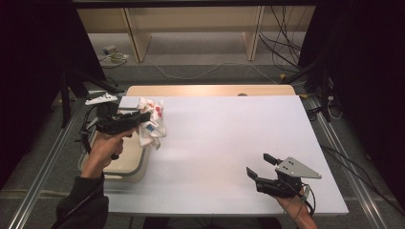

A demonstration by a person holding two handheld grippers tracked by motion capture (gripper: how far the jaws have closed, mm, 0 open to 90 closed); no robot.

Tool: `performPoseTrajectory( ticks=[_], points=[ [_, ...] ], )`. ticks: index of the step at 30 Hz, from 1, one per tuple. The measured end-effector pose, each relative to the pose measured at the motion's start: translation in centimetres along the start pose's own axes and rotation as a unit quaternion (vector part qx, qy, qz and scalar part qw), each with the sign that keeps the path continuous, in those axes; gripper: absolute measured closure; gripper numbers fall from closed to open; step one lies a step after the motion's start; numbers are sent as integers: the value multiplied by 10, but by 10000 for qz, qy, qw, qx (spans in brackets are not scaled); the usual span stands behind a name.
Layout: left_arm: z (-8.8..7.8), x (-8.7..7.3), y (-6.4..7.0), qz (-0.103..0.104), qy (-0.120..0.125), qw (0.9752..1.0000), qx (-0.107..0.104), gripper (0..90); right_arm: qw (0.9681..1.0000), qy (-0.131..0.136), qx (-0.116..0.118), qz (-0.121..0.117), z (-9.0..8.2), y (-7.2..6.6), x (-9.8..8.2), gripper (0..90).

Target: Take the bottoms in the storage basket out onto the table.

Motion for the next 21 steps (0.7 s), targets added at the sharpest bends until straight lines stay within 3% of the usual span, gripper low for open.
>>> performPoseTrajectory(
  ticks=[9, 21],
  points=[
    [7, -3, 6, 40, -36, 10000, -64, 675, 10000, 3, -3, 4, 0, 0, 0, 241],
    [17, -6, 13, 52, 90, 9999, -66, 674, 10000, 4, -4, -2, 0, 0, 0, 241]
  ],
)
Point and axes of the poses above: each handheld gripper's, and its own axes: z roughly forward along the jaws, x roughly out of its top, y roughly to its right, the point moved 3 cm from there along z, roughly forward along the jaws, and after that the axes turned 1 degree about x, right-handed, at the moved point
